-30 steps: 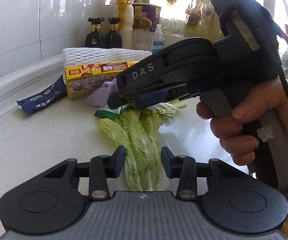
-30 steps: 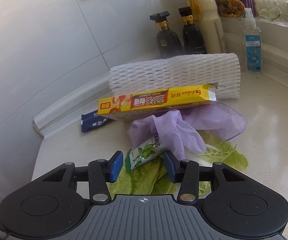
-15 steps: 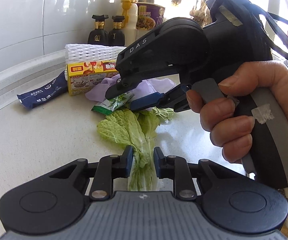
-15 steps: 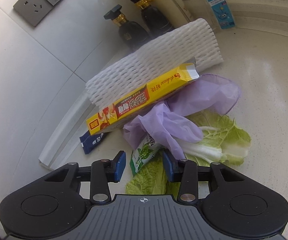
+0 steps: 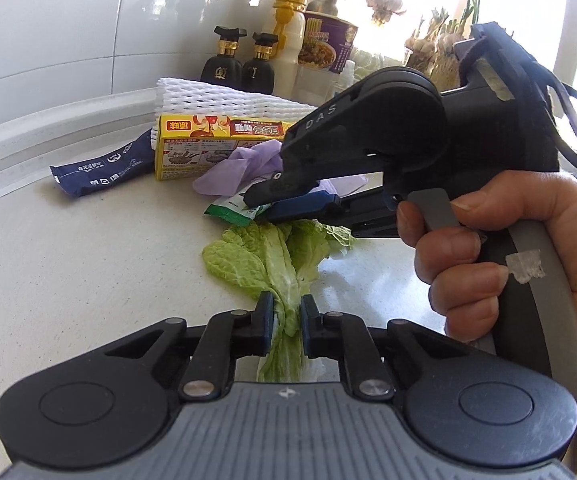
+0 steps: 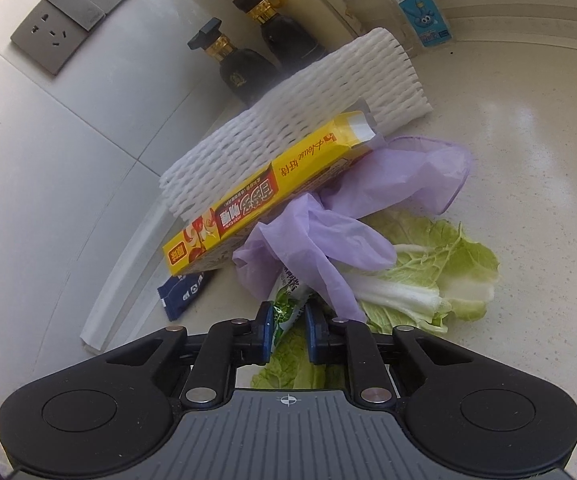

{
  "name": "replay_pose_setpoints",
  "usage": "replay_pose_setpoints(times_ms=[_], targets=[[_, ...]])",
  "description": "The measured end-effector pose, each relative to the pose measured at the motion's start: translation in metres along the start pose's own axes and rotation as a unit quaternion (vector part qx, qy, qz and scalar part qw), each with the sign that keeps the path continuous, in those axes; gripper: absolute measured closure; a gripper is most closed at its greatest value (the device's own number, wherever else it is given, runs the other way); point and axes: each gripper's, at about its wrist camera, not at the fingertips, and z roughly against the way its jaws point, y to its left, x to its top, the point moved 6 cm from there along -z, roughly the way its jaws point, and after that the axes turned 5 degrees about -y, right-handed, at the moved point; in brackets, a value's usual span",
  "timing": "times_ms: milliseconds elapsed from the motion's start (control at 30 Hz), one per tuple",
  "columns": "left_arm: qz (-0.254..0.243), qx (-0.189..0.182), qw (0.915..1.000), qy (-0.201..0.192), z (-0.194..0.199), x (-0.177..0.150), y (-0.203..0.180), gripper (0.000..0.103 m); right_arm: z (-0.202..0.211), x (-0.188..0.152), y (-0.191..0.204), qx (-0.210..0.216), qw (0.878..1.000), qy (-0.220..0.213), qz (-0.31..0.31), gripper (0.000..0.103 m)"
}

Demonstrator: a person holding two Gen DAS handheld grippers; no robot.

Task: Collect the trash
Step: 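Lift the cabbage leaf and green wrapper with both tools toward the wastebasket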

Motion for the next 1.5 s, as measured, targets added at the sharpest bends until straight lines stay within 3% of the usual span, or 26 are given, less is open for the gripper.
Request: replay_pose_setpoints(times_ms=[933,1267,1500], targets=[[0.0,0.013,0.9965,-0.082,0.098,0.041,-0.007,0.094,0.119,0.008,0.03,0.014,0.998,-0.049,0.037,0.087],[0.009,0.02,0.9926,-0.12,0.148,0.05,0.003,0.094,0.147,-0.015,0.066,0.022,0.995,-0.047,0.08,0.087],[0.022,0.041,0.989,-0.141,0.195,0.041,0.031,0.094,0.154,-0.052,0.112,0.05,0.99,-0.03,0.126,0.087]])
